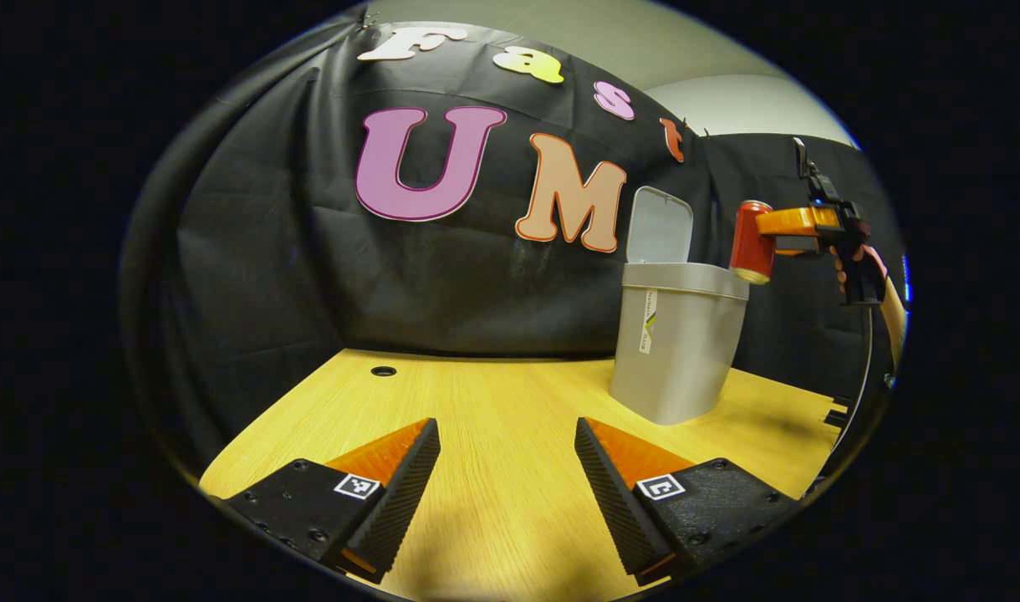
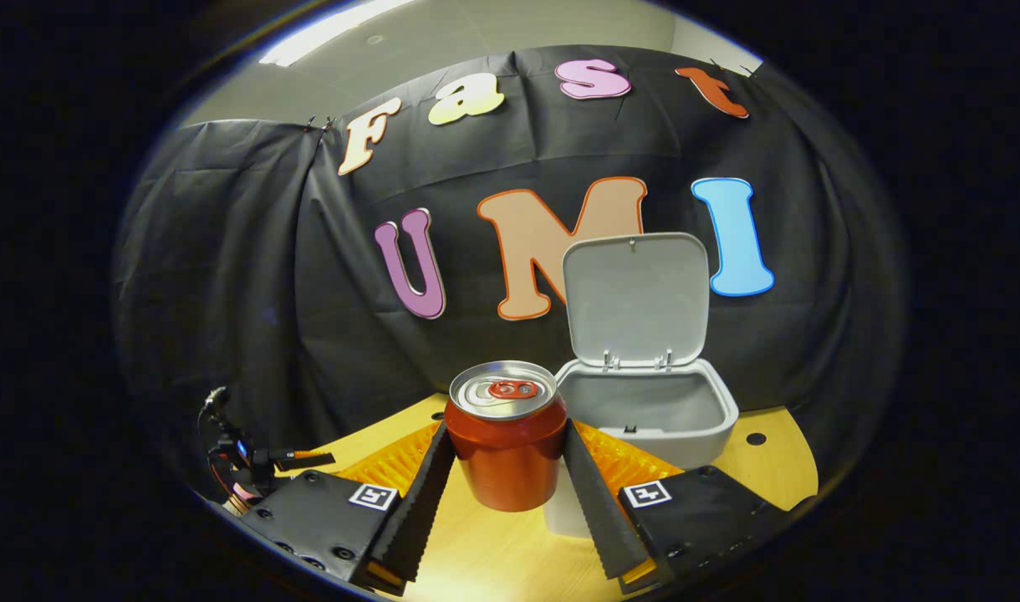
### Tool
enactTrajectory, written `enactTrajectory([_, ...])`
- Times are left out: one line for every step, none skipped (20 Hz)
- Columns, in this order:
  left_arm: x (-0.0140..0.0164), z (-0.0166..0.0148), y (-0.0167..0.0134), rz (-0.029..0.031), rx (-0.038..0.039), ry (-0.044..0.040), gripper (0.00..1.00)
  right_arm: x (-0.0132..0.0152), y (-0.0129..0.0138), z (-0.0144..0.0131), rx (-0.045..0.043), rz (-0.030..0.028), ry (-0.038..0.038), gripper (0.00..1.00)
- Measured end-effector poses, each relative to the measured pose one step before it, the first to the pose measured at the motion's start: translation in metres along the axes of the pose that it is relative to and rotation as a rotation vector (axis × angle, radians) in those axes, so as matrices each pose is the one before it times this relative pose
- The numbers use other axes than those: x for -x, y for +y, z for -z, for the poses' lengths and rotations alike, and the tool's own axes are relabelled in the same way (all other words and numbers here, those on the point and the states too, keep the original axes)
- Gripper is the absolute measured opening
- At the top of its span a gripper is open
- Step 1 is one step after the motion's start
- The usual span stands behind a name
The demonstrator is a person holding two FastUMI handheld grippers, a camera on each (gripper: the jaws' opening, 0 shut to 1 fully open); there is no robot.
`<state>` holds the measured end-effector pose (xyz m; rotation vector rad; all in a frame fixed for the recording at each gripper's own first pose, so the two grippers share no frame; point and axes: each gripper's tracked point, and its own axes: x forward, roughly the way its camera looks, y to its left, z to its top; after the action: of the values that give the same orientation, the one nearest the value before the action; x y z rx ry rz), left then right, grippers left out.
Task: Press the lid of the desktop garbage bin to open it, pick up the crumpled paper on the desktop and throw it into the bin, then pick up the pop can on the desktop and drop it into the bin, and finally close the garbage bin lid.
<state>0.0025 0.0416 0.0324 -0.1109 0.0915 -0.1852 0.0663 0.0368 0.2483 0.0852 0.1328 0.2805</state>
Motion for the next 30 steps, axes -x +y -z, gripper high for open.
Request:
enactTrajectory([-0.00128,-0.00016,-0.00125,0.00419,0.00304,0.00217,0.94,-0.00317,-0.00459,-0.01146,0.00981,0.01224,-0.00966,0.83])
enactTrajectory([-0.00124,0.00052,-0.00149,0.00304,0.00312,0.00011,0.94,-0.00316,-0.00510,-0.01010,0.01366,0.01382,-0.01086,0.83])
enactTrajectory([-0.00093,-0.00043,-0.00063,0.00209,0.00234,0.00172,0.95,-0.00459,-0.00534,-0.00968,0.01542,0.01257,-0.00971,0.82])
enactTrajectory([-0.00088,0.00054,-0.00044,0.00074,0.00092,0.00132,0.94,-0.00585,-0.00598,-0.00662,0.01159,0.01382,-0.00275,0.82])
enactTrajectory([-0.00024,-0.00029,-0.00001,-0.00095,0.00000,0.00059,0.94,-0.00617,-0.00549,-0.00712,0.00284,0.01162,-0.00432,0.82])
enactTrajectory([0.00042,-0.00016,-0.00052,-0.00074,-0.00097,-0.00064,0.94,-0.00632,-0.00733,-0.00531,-0.00337,0.01273,-0.00307,0.82])
enactTrajectory([0.00010,-0.00066,-0.00004,-0.00014,0.00004,-0.00077,0.94,-0.00745,-0.00624,-0.00301,-0.00295,0.01291,0.00097,0.82])
enactTrajectory([-0.00044,-0.00044,-0.00057,0.00053,0.00081,-0.00134,0.95,-0.00860,-0.00622,0.00120,0.00235,0.01672,0.00893,0.83])
enactTrajectory([0.00004,-0.00157,-0.00064,0.00002,-0.00086,-0.00021,0.95,-0.00763,-0.00702,0.00337,0.00320,0.01728,0.01300,0.82])
enactTrajectory([0.00065,0.00005,-0.00056,-0.00128,-0.00312,-0.00105,0.94,-0.00850,-0.00698,0.00477,0.00007,0.01665,0.01822,0.82])
enactTrajectory([0.00056,-0.00150,-0.00080,-0.00120,-0.00406,-0.00106,0.94,-0.00821,-0.00587,0.00611,-0.00251,0.01355,0.02030,0.83])
enactTrajectory([0.00041,-0.00084,-0.00024,-0.00013,-0.00350,-0.00196,0.94,-0.00809,-0.00516,0.00764,-0.00574,0.01004,0.02115,0.82])
enactTrajectory([0.00019,-0.00085,-0.00050,-0.00027,-0.00262,-0.00139,0.94,-0.00639,-0.00404,0.00536,-0.00727,0.00941,0.01980,0.82])
enactTrajectory([-0.00037,-0.00046,0.00010,0.00129,-0.00236,0.00076,0.95,-0.00704,-0.00426,0.00552,-0.00268,0.01235,0.01522,0.84])
enactTrajectory([-0.00030,-0.00014,-0.00046,0.00106,-0.00093,0.00105,0.95,-0.00446,-0.00332,0.00298,0.00285,0.01246,0.00812,0.84])
enactTrajectory([0.00125,0.00045,-0.00098,-0.00065,-0.00005,0.00225,0.95,-0.00511,-0.00301,0.00241,0.00171,0.00749,0.00506,0.85])
enactTrajectory([0.00021,0.00042,0.00033,-0.00072,-0.00021,0.00085,0.95,-0.00212,-0.00155,0.00085,-0.00181,0.00275,0.00398,0.86])
enactTrajectory([0.00026,-0.00044,0.00120,-0.00166,0.00083,-0.00068,0.94,-0.00140,-0.00014,-0.00034,-0.00292,0.00048,0.00071,0.86])
enactTrajectory([0.00015,-0.00003,0.00082,-0.00182,0.00197,0.00088,0.94,-0.00003,-0.00035,-0.00133,-0.00127,0.00157,-0.00244,0.86])
enactTrajectory([0.00043,0.00169,-0.00146,-0.00015,0.00308,0.00264,0.95,-0.00065,-0.00009,-0.00093,0.00195,0.00304,-0.00617,0.86])
enactTrajectory([0.00046,0.00088,0.00000,0.00085,0.00365,0.00317,0.95,0.00026,-0.00110,-0.00258,0.00322,0.00607,-0.00568,0.86])
enactTrajectory([0.00003,0.00128,0.00064,-0.00029,0.00270,0.00243,0.95,0.00087,-0.00164,-0.00087,0.00501,0.00523,-0.00367,0.86])
enactTrajectory([0.00057,0.00026,0.00020,-0.00124,0.00269,0.00160,0.95,0.00020,-0.00161,-0.00185,0.00557,0.00853,-0.00259,0.89])
enactTrajectory([0.00018,-0.00002,0.00039,-0.00110,0.00081,0.00042,0.94,0.00087,0.00048,-0.00361,0.00352,0.00173,-0.00663,0.95])
enactTrajectory([0.00032,-0.00124,-0.00003,-0.00146,0.00054,-0.00306,0.94,0.00081,0.00024,-0.00448,0.00288,0.00056,-0.00709,0.99])
enactTrajectory([0.00080,0.00026,0.00047,-0.00099,0.00079,-0.00051,0.94,0.00058,0.00068,-0.00462,0.00394,-0.00100,-0.00556,1.00])
enactTrajectory([0.00064,0.00091,0.00054,-0.00243,-0.00024,0.00326,0.95,0.00015,0.00088,-0.00549,0.00299,0.00003,-0.00658,1.00])
enactTrajectory([0.00032,0.00081,0.00088,-0.00168,-0.00030,0.00028,0.95,-0.00024,0.00255,-0.00745,0.00235,-0.00165,-0.00974,1.00])
enactTrajectory([0.00040,0.00035,0.00056,-0.00175,0.00126,0.00203,0.95,-0.00018,0.00187,-0.00695,0.00424,-0.00258,-0.00792,1.00])
enactTrajectory([-0.00018,0.00131,0.00134,-0.00200,0.00324,0.00207,0.95,-0.00002,0.00185,-0.00689,0.00498,-0.00199,-0.00776,1.00])
